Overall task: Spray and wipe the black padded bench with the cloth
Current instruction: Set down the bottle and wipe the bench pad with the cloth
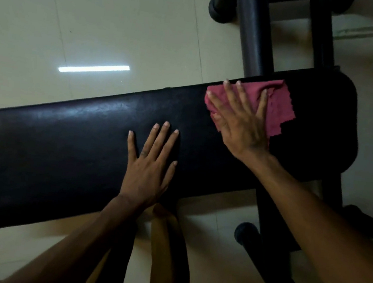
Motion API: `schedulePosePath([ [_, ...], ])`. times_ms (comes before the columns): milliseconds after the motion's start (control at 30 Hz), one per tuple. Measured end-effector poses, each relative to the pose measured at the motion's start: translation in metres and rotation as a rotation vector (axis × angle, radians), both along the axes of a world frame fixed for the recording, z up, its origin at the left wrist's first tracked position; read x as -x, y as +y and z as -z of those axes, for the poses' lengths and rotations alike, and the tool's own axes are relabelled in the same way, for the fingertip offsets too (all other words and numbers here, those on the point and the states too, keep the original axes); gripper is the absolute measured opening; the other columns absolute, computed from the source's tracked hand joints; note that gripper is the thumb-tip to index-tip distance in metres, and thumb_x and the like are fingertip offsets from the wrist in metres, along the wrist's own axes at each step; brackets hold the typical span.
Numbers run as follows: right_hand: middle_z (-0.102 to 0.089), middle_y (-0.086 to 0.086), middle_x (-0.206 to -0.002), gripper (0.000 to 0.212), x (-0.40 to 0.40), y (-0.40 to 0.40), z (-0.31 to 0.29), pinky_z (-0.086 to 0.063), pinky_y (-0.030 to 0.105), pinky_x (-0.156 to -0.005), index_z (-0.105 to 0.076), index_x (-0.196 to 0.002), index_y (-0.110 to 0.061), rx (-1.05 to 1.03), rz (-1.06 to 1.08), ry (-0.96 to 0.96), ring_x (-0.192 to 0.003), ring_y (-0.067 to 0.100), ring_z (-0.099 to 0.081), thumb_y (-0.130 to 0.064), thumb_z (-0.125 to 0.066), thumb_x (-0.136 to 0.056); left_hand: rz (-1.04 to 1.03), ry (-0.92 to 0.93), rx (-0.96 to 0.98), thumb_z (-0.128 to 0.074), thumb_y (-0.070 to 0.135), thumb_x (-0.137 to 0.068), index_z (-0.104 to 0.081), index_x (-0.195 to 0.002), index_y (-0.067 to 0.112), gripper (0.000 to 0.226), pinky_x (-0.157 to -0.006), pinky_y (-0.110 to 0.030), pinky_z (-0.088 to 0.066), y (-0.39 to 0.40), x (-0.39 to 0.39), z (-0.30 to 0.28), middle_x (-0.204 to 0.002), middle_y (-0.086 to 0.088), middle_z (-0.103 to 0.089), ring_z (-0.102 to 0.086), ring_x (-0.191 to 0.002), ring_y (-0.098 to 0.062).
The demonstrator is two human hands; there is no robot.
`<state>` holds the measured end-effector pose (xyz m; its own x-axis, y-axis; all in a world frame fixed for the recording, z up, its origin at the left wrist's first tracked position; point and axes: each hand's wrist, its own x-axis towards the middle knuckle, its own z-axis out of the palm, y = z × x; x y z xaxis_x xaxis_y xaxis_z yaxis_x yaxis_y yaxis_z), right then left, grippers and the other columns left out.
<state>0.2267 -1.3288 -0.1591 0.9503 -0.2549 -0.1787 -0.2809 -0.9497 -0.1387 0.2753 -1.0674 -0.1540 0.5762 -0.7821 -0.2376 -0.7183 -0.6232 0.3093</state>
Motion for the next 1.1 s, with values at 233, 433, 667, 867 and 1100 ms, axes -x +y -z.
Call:
schedulePosePath([
  [233,-0.019,0.002,-0.166,0.05,-0.042,0.065,0.002,-0.005,0.061,-0.121,-0.03,-0.154,-0.041,-0.016,0.855,-0.102,-0.154,0.026,-0.013,-0.046,-0.027,-0.104,-0.061,0.041,0.079,-0.036,0.037,-0.103,-0.024,-0.16,0.012,0.064,-0.125,-0.06,-0.005,0.011,-0.003,-0.003,-0.169,-0.01,-0.013,-0.008,-0.157,-0.024],
  [433,-0.018,0.002,-0.167,0.052,-0.046,0.126,0.002,-0.006,0.051,-0.121,-0.024,-0.157,-0.037,-0.078,-0.012,0.012,-0.153,0.027,-0.017,-0.042,-0.028,-0.105,-0.14,0.055,0.006,-0.035,0.037,-0.103,-0.019,-0.161,0.016,0.064,-0.127,-0.052,0.002,0.085,-0.003,-0.012,-0.169,-0.005,-0.007,-0.004,-0.158,-0.02],
  [667,-0.018,0.002,-0.167,0.052,-0.082,0.179,-0.005,-0.006,0.058,-0.122,-0.026,-0.156,-0.036,-0.089,0.583,-0.04,-0.154,0.025,-0.012,-0.043,-0.024,-0.105,-0.16,0.027,-0.1,-0.038,0.036,-0.104,-0.016,-0.162,0.016,0.065,-0.126,-0.055,-0.003,0.214,-0.009,-0.01,-0.169,-0.007,-0.011,-0.005,-0.158,-0.02],
  [867,-0.011,0.007,-0.168,0.055,-0.049,0.326,-0.002,0.0,0.054,-0.122,-0.018,-0.159,-0.033,-0.121,-0.227,0.047,-0.154,0.031,-0.009,-0.04,-0.031,-0.106,-0.345,0.021,-0.071,-0.034,0.036,-0.105,-0.018,-0.162,0.017,0.062,-0.126,-0.056,-0.008,0.28,-0.026,-0.01,-0.17,-0.007,-0.009,-0.006,-0.158,-0.021],
  [1100,-0.012,0.003,-0.168,0.054,-0.056,0.332,-0.001,0.0,0.053,-0.124,-0.017,-0.158,-0.034,-0.063,0.014,0.052,-0.155,0.027,-0.008,-0.045,-0.022,-0.106,-0.48,0.004,0.002,-0.039,0.038,-0.106,-0.018,-0.162,0.015,0.064,-0.128,-0.052,-0.005,0.329,-0.041,0.003,-0.17,-0.008,-0.011,-0.004,-0.158,-0.021],
])
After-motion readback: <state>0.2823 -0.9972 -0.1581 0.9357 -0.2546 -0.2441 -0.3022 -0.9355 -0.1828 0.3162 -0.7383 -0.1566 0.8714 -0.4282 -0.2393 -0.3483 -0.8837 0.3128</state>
